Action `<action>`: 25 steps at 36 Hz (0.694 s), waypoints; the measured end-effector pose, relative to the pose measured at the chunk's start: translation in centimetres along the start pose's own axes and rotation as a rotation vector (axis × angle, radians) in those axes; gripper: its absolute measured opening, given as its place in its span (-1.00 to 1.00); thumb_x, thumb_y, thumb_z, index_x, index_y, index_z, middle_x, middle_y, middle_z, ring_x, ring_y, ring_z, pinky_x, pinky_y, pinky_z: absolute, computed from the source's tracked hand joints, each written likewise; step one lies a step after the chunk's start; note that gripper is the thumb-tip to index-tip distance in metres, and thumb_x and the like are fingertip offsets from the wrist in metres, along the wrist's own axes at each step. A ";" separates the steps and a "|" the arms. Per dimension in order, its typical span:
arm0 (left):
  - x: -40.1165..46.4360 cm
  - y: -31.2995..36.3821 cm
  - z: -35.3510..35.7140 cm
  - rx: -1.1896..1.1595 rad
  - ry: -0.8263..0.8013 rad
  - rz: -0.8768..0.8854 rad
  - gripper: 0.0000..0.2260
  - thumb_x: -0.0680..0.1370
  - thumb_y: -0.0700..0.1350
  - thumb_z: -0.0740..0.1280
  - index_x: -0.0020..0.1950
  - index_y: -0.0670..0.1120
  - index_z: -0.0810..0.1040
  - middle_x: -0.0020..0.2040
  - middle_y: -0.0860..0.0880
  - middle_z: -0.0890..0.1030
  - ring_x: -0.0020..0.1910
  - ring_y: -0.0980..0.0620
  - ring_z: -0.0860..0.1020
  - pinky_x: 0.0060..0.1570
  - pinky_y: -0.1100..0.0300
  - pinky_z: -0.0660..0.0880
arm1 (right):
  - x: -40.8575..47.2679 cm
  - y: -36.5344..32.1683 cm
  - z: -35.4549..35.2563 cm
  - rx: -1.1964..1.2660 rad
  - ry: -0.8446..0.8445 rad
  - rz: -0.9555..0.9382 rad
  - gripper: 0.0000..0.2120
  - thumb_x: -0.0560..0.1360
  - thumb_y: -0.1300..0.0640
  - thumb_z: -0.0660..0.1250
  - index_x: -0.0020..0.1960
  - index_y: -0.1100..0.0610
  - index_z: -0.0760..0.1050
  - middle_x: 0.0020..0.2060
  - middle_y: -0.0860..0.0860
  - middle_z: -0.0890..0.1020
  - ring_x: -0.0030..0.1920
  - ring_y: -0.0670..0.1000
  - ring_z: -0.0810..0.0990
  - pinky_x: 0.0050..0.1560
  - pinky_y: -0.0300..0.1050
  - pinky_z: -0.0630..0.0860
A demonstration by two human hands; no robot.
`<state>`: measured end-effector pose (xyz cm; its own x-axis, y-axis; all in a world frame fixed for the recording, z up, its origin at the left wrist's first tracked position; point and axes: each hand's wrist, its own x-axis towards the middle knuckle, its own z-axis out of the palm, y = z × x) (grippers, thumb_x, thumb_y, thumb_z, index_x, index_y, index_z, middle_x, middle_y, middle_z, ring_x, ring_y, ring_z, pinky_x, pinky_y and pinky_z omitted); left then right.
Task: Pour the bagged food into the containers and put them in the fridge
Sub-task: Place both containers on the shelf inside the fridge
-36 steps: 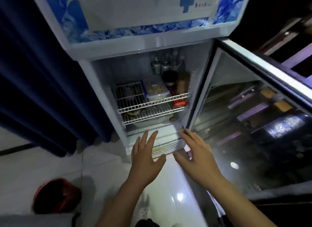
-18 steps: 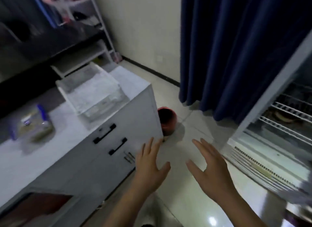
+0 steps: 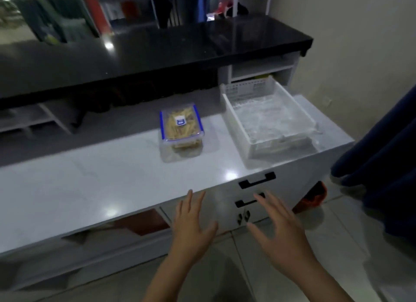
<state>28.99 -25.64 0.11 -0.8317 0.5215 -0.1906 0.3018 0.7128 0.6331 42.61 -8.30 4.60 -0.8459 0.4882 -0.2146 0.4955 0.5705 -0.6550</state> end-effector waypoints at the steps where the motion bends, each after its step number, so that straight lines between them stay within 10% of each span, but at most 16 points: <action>1: 0.5 -0.9 -0.7 -0.013 0.020 -0.018 -0.28 0.53 0.08 0.39 0.59 0.22 0.07 0.64 0.09 -0.05 0.61 -0.05 -0.06 0.52 -0.06 0.07 | 1.0 -0.7 0.5 -0.016 -0.018 -0.012 -0.42 0.53 -0.28 0.27 0.40 -0.46 0.00 0.57 -0.28 -0.02 0.57 -0.14 -0.10 0.57 0.07 -0.02; 25: 18.1 -6.1 -9.5 -0.294 0.181 -0.283 -0.25 0.51 0.23 0.40 0.57 0.29 0.03 0.59 0.22 0.11 0.53 0.22 0.11 0.46 0.13 0.22 | 39.4 -11.8 9.0 -0.334 -0.215 -0.283 -0.31 0.55 -0.38 0.01 0.59 -0.20 -0.11 0.61 -0.03 -0.21 0.59 0.20 -0.17 0.47 0.38 -0.07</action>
<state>7.61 -25.02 -0.09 -0.9386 0.2158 -0.2692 -0.0729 0.6386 0.7660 1.64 -1.68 -2.66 -0.9608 0.1559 -0.2292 0.2464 0.8591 -0.4485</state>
